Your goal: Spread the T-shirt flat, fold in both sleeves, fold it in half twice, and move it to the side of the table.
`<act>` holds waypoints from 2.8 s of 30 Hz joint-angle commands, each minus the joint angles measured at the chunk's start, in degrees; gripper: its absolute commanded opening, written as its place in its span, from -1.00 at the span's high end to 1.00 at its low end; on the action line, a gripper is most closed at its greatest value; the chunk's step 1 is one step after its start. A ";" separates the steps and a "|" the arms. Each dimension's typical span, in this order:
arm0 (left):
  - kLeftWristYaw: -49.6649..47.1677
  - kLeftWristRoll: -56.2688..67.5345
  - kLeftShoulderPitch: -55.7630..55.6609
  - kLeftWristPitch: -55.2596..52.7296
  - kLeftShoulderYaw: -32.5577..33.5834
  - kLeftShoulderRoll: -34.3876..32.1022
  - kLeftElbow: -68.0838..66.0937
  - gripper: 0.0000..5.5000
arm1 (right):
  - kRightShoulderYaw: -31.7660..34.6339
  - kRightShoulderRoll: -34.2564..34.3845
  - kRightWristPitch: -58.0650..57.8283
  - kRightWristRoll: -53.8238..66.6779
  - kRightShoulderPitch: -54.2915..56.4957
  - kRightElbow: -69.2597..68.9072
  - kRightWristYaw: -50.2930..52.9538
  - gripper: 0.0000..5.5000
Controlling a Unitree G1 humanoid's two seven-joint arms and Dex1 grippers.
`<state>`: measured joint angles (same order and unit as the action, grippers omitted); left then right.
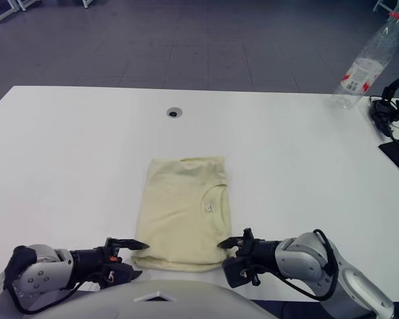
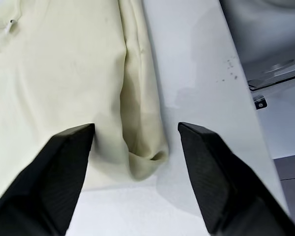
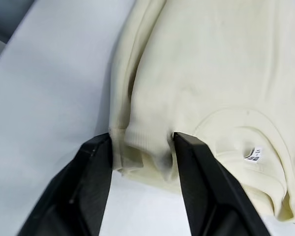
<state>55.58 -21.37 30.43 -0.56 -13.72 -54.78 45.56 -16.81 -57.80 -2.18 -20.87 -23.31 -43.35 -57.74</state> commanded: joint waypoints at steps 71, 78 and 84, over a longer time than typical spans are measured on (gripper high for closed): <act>12.24 40.31 -47.86 -20.30 -1.75 11.98 -35.60 1.00 | -1.73 1.51 -28.09 35.16 48.13 40.51 -25.54 0.97; 11.85 38.69 -48.29 -19.51 -1.72 13.43 -38.49 1.00 | -2.69 4.08 -28.26 32.44 50.46 45.76 -24.52 0.97; 11.02 37.61 -48.45 -18.73 -1.56 14.60 -40.20 1.00 | -3.93 5.65 -27.88 30.49 51.93 48.77 -23.51 0.97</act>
<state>67.48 17.54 -17.21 -19.85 -15.37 -40.60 6.42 -20.17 -52.49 -30.47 11.27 27.39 4.10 -82.09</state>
